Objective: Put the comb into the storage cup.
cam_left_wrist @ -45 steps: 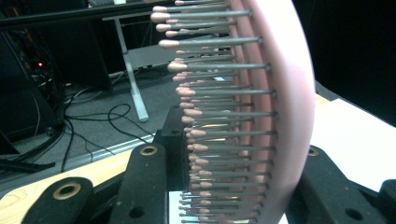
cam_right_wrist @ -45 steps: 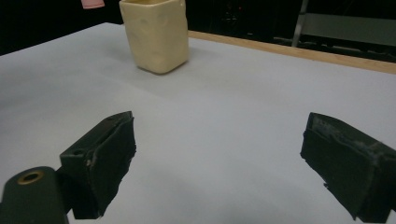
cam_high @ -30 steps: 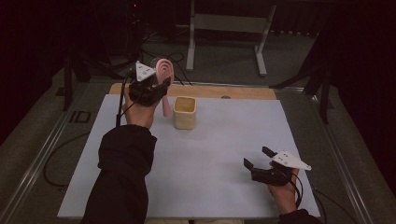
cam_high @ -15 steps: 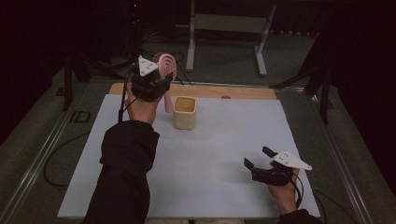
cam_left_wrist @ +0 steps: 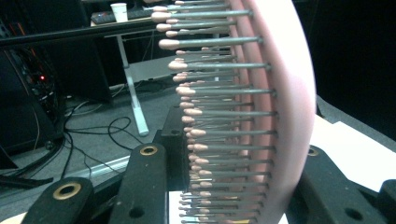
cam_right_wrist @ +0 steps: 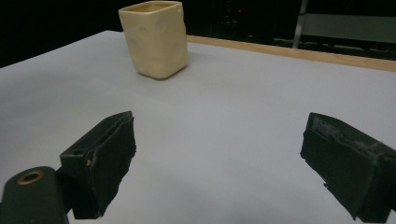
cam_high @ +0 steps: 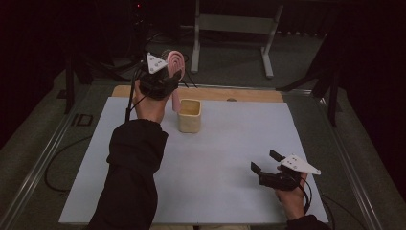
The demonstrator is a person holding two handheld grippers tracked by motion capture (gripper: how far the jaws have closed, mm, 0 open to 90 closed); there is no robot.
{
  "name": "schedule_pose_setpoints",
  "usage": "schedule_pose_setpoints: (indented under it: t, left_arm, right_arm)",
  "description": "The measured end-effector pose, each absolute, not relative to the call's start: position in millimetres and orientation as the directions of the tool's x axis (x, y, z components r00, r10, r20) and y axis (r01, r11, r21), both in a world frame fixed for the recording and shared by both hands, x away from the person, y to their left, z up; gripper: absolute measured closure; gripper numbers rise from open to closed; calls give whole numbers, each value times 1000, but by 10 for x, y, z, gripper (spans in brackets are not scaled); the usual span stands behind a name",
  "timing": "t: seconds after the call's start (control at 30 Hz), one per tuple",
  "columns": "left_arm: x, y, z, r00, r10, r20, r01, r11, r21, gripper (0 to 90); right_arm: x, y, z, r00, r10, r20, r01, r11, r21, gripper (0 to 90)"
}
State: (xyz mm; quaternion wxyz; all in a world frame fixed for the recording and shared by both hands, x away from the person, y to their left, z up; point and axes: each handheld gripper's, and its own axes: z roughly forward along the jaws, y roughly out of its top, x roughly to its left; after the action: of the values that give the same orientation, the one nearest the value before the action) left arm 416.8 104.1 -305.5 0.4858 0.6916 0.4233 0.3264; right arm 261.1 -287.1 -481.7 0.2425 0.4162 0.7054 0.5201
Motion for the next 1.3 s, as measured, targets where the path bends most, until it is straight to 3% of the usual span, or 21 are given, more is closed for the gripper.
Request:
schedule_pose_setpoints:
  t: [1.3]
  left_arm:
    - [4277, 821, -3175, 428, 904, 4, 263, -128, 956, 643]
  right_arm:
    - [2613, -2900, -4806, -529, 842, 101, 337, 99, 936, 98]
